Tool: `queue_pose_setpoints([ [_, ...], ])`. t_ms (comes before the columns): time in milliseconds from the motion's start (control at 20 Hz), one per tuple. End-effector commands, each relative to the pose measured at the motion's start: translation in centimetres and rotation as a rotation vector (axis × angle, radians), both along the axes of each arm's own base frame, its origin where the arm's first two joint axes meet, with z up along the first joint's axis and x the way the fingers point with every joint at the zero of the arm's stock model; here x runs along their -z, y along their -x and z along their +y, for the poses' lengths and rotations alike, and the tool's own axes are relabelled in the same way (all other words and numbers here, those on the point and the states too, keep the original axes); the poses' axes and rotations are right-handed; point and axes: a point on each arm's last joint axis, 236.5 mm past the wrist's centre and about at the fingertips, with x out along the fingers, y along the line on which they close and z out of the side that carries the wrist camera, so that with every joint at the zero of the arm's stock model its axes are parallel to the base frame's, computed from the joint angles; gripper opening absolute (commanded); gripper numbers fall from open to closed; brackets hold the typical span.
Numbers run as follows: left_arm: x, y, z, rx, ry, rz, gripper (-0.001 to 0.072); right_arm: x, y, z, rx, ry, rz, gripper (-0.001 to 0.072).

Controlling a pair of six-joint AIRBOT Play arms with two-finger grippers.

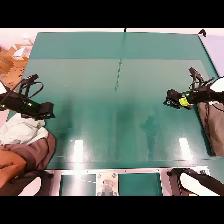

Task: Fold the shirts.

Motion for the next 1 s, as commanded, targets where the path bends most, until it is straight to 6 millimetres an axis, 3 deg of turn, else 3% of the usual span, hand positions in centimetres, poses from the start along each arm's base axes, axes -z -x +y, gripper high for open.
queue_pose_setpoints([
  [0,0.0,-0.2,0.2,0.007,-0.008,-0.012,0.0023,0.0,0.0,0.0,0.0,-0.001,0.001,0.0024],
  [50,0.1,-0.5,0.5,0.019,-0.025,-0.031,0.0023,0.0,0.0,0.0,0.0,-0.001,0.001,0.0025],
  [150,0.8,-1.0,3.2,0.021,-0.145,-0.053,0.0024,0.0,0.0,0.0,-0.001,0.0,0.001,0.0025],
  [200,1.2,-1.0,5.5,0.018,-0.246,-0.049,0.0154,0.0,0.0,0.0,0.0,0.0,0.002,0.0025],
  [250,1.4,-0.9,8.2,-0.004,-0.356,-0.04,0.0571,0.0,0.0,0.0,0.0,-0.001,0.001,0.0025],
  [300,1.3,-1.0,11.2,-0.049,-0.478,-0.038,0.0708,0.0,0.0,0.0,-0.001,0.0,0.001,0.0025],
  [400,1.2,-1.5,14.7,-0.043,-0.632,-0.066,0.0714,0.0,0.0,0.0,-0.001,0.0,0.001,0.0025],
  [550,5.6,0.2,16.2,-0.027,-0.659,-0.005,0.0715,0.0,0.0,0.0,-0.001,0.0,0.001,0.0025],
  [700,10.5,3.1,18.3,-0.065,-0.672,0.109,0.071,0.0,0.0,0.0,0.0,-0.001,0.001,0.0025],
  [750,11.1,3.2,18.7,-0.088,-0.668,0.121,0.0582,0.0,0.0,0.0,0.0,-0.001,0.001,0.0025],
  [800,11.2,3.0,18.8,-0.088,-0.666,0.121,0.0248,0.0,0.0,0.0,0.0,-0.001,0.001,0.0025],
  [850,10.8,2.3,18.6,-0.088,-0.663,0.103,0.0025,0.0,0.0,0.0,0.0,-0.001,0.001,0.0025],
  [950,8.9,-0.1,17.5,-0.107,-0.621,0.041,0.0022,0.0,0.0,0.0,-0.001,0.0,0.001,0.0025],
])
